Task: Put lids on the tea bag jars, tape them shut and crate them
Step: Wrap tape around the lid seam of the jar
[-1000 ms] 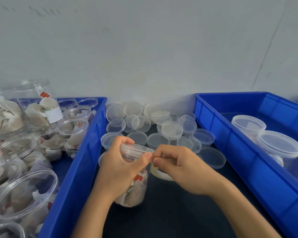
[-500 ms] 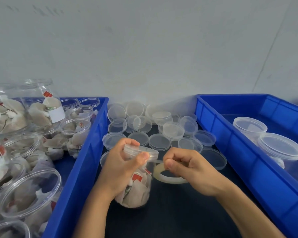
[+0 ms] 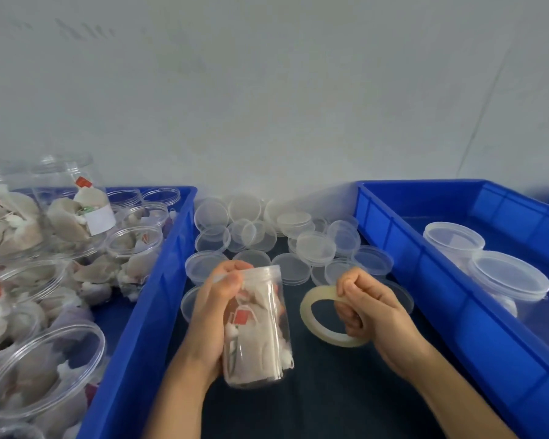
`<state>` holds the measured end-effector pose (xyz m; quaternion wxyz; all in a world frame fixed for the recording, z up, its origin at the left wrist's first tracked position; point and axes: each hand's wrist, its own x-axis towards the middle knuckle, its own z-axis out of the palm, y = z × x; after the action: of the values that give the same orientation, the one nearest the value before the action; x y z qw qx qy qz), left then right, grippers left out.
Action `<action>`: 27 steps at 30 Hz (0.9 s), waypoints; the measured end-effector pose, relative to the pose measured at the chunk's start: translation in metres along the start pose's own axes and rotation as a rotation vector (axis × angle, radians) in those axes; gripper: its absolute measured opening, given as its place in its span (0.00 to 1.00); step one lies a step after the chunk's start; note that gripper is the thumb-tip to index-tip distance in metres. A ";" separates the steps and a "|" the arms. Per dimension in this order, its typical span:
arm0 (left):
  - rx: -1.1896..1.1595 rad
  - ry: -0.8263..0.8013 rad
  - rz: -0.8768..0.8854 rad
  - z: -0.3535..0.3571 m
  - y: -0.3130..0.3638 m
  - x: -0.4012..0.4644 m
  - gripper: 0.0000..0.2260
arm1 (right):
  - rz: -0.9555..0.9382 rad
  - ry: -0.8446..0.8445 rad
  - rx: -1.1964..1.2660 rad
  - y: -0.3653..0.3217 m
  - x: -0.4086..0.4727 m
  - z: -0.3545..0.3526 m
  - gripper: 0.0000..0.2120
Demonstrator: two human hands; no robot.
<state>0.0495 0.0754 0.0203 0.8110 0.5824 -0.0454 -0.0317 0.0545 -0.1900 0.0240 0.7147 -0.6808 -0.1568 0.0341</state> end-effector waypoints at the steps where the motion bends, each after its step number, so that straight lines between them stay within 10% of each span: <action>1: 0.019 0.022 0.030 -0.001 -0.002 0.001 0.38 | -0.004 0.027 -0.014 -0.001 0.000 0.004 0.13; 13: 0.231 0.171 0.224 -0.008 -0.002 -0.006 0.22 | -0.020 -0.023 -0.471 -0.016 -0.010 0.046 0.05; 27: 0.333 0.226 0.220 0.002 -0.005 -0.007 0.33 | -0.353 -0.004 -1.525 0.027 -0.011 0.050 0.26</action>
<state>0.0422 0.0732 0.0161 0.7022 0.6997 -0.0222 0.1302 0.0351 -0.1426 -0.0038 0.0439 -0.9486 -0.2443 -0.1961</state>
